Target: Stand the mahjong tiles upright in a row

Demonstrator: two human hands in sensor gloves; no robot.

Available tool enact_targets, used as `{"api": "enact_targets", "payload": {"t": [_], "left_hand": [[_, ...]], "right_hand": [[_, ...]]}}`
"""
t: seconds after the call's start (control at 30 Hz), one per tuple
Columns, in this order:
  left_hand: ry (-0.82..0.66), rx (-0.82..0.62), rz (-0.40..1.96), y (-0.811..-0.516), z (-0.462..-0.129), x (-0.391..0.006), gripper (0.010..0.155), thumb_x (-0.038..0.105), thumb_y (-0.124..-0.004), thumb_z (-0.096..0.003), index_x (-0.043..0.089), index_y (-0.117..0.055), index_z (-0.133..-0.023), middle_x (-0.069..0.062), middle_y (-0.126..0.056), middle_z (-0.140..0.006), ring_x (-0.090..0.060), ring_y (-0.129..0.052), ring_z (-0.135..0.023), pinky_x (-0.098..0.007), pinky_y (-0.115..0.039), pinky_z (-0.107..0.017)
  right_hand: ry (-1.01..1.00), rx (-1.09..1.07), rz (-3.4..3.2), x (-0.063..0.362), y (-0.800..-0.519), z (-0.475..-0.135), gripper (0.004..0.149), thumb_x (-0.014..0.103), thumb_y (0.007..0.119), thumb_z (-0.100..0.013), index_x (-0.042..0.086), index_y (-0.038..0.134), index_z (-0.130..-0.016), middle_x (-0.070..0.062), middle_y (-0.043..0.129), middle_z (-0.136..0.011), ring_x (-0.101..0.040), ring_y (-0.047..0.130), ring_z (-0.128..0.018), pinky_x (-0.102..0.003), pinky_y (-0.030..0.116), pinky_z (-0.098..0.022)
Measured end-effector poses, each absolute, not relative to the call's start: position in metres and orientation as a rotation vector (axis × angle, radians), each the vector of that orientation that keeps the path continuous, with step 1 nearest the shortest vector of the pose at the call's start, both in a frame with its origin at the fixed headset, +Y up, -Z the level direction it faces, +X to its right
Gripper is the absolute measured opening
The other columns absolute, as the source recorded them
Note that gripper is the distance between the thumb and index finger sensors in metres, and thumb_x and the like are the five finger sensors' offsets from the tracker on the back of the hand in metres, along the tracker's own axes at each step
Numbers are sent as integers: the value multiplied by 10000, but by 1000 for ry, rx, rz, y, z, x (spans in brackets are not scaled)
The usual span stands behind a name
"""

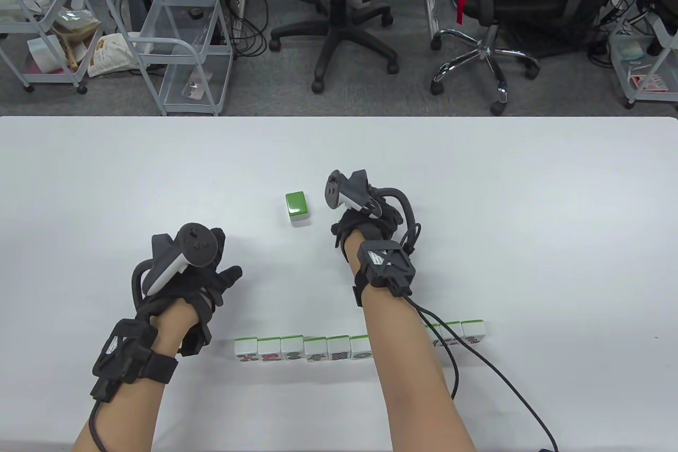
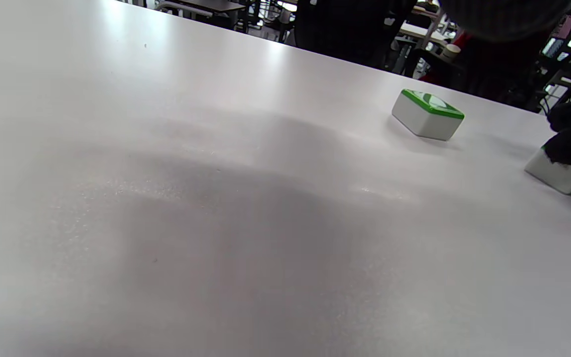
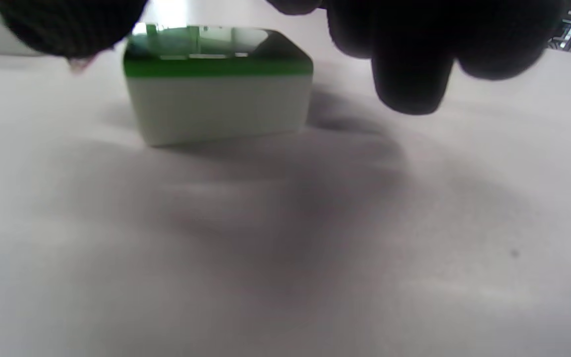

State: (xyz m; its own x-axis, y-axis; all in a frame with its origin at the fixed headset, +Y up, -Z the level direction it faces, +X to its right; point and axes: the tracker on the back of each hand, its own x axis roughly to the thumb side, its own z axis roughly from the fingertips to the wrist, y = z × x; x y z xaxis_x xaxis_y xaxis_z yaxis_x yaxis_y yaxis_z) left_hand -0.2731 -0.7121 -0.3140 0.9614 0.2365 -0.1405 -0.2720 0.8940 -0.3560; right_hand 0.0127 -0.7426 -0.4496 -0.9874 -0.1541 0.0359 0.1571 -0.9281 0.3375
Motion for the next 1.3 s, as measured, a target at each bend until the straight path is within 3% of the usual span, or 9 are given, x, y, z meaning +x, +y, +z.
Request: {"api": "enact_targets", "payload": {"t": [0.2, 0.27, 0.37, 0.53, 0.77, 0.97, 1.17, 1.3], "left_hand": [[92, -357, 297, -706, -314, -276, 857, 661, -646, -286, 366, -272, -999, -11, -219, -1132, -385, -346, -1091, -587, -435, -758], [90, -373, 277, -709, -313, -275, 856, 660, -645, -287, 364, -272, -999, -13, -218, -1131, -386, -347, -1090, -586, -436, -758], [90, -383, 269, -712, -312, -273, 853, 658, -641, -287, 366, -271, -998, -13, -215, -1131, -387, -347, -1090, -586, -439, -757], [83, -386, 270, -712, -310, -271, 852, 655, -642, -289, 363, -273, -999, -15, -216, -1130, -386, -347, -1089, -585, -440, -757], [88, -394, 282, -714, -309, -271, 825, 638, -599, -294, 359, -274, -1000, -16, -216, -1131, -388, -340, -1090, -588, -433, -758], [87, -396, 275, -716, -309, -270, 834, 646, -583, -283, 351, -279, -1001, -17, -220, -1132, -389, -339, -1090, -590, -431, -758], [87, -407, 266, -718, -307, -268, 840, 652, -573, -275, 345, -281, -1001, -20, -223, -1131, -389, -340, -1090, -591, -431, -757], [86, -418, 257, -720, -307, -267, 844, 652, -574, -274, 336, -286, -1001, -19, -229, -1131, -390, -345, -1089, -591, -433, -757]], "right_hand": [[-582, -114, -2850, -1, -748, -451, 808, 471, 877, -310, 4, 588, -903, -275, 800, -846, -451, 1005, -562, -575, 842, -394], [-698, -136, -2792, 3, -746, -447, 788, 365, 895, -293, 15, 562, -916, -261, 755, -893, -493, 995, -613, -591, 859, -394], [-591, -184, -2813, 21, -734, -441, 801, 299, 878, -262, 28, 528, -929, -262, 690, -946, -401, 1082, -530, -504, 941, -313], [-606, -324, -3007, 73, -713, -419, 809, 249, 861, -258, 1, 498, -938, -313, 599, -943, -488, 974, -609, -587, 849, -391], [-575, -319, -3133, 168, -689, -379, 786, 234, 838, -264, 0, 505, -937, -335, 569, -945, -528, 898, -587, -559, 801, -395], [-748, -277, -3036, 227, -698, -341, 771, 242, 826, -268, -21, 527, -927, -354, 600, -938, -528, 901, -570, -547, 798, -399], [-1117, -281, -3044, 254, -713, -313, 759, 238, 818, -276, -28, 531, -927, -362, 597, -939, -538, 892, -585, -548, 798, -411], [-1230, -300, -3042, 259, -716, -302, 755, 242, 821, -280, -24, 539, -927, -355, 605, -944, -528, 909, -594, -544, 812, -417]]}}
